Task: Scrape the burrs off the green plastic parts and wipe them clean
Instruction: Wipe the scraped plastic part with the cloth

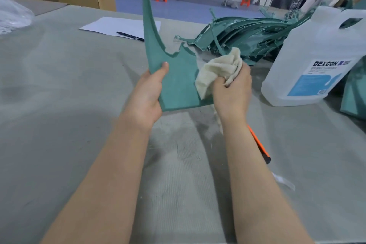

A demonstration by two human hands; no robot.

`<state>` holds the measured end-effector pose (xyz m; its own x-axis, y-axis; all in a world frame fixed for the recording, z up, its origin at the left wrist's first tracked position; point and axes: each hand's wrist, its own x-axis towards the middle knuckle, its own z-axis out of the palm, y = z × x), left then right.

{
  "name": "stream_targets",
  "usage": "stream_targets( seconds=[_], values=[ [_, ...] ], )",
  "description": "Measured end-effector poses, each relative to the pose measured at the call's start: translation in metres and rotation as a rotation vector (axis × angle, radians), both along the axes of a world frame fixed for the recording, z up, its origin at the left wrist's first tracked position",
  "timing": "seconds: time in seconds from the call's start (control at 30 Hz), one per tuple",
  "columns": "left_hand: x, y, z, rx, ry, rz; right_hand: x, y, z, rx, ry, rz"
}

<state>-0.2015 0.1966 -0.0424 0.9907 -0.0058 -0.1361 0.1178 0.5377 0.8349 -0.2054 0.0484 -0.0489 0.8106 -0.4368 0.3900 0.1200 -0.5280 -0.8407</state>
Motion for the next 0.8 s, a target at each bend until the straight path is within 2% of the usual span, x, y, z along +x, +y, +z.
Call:
stream_targets(
  seconds=[0.1, 0.2, 0.27, 0.37, 0.43, 0.5, 0.57, 0.7, 0.8],
  values=[
    [-0.003, -0.011, 0.002, -0.087, -0.021, -0.058, -0.005, 0.028, 0.000, -0.239, 0.028, 0.264],
    [-0.004, -0.008, 0.001, -0.198, -0.026, -0.092, -0.017, 0.061, -0.002, -0.195, 0.004, 0.581],
    [-0.001, 0.002, 0.001, -0.294, -0.030, -0.066, -0.020, 0.070, -0.005, -0.228, -0.084, 0.647],
    [-0.002, 0.005, 0.003, -0.332, -0.071, -0.053, -0.012, 0.068, -0.009, -0.320, -0.142, 0.571],
    [-0.007, -0.003, 0.005, -0.297, -0.117, -0.119, -0.001, 0.056, -0.008, -0.265, -0.136, 0.375],
    [-0.010, -0.012, 0.006, -0.191, -0.152, -0.166, 0.006, 0.038, -0.009, -0.196, -0.043, 0.245],
    [-0.009, -0.017, 0.009, -0.140, -0.147, -0.144, 0.001, 0.035, -0.011, -0.175, -0.040, 0.264],
    [-0.003, -0.005, 0.008, -0.256, -0.094, 0.017, -0.015, 0.070, -0.012, -0.173, -0.230, 0.534],
    [0.000, 0.003, 0.008, -0.197, -0.126, 0.176, -0.007, 0.064, -0.013, -0.176, -0.252, 0.451]
  ],
)
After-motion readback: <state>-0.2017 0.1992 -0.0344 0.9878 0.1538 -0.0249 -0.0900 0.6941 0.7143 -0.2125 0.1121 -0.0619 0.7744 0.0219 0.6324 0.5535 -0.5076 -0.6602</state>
